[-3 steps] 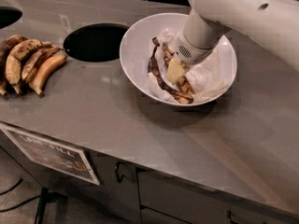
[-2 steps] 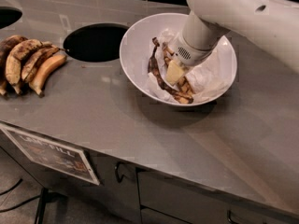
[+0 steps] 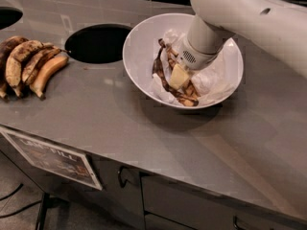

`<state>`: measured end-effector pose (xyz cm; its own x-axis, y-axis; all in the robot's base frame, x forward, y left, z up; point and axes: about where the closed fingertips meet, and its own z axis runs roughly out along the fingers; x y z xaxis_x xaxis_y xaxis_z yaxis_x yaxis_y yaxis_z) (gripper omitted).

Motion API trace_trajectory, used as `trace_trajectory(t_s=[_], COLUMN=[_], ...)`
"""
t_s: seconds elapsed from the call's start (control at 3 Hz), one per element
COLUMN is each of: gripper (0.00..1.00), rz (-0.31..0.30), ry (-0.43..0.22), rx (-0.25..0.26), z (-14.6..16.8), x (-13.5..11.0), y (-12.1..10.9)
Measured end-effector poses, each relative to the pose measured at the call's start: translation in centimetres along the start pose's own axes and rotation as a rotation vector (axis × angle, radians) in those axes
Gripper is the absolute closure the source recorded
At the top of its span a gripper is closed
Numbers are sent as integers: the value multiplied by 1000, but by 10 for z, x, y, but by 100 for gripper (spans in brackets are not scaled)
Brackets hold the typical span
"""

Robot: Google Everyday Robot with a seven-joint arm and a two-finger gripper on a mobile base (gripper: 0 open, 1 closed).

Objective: Pick banana from white bowl

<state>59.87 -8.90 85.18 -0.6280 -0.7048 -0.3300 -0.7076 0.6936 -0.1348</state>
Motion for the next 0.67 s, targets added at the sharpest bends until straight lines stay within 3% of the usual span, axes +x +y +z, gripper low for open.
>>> trace_trajectory(t_s=[0.67], gripper=[84], rz=[0], ry=[0], rx=[0], z=[0], x=[0], y=[0])
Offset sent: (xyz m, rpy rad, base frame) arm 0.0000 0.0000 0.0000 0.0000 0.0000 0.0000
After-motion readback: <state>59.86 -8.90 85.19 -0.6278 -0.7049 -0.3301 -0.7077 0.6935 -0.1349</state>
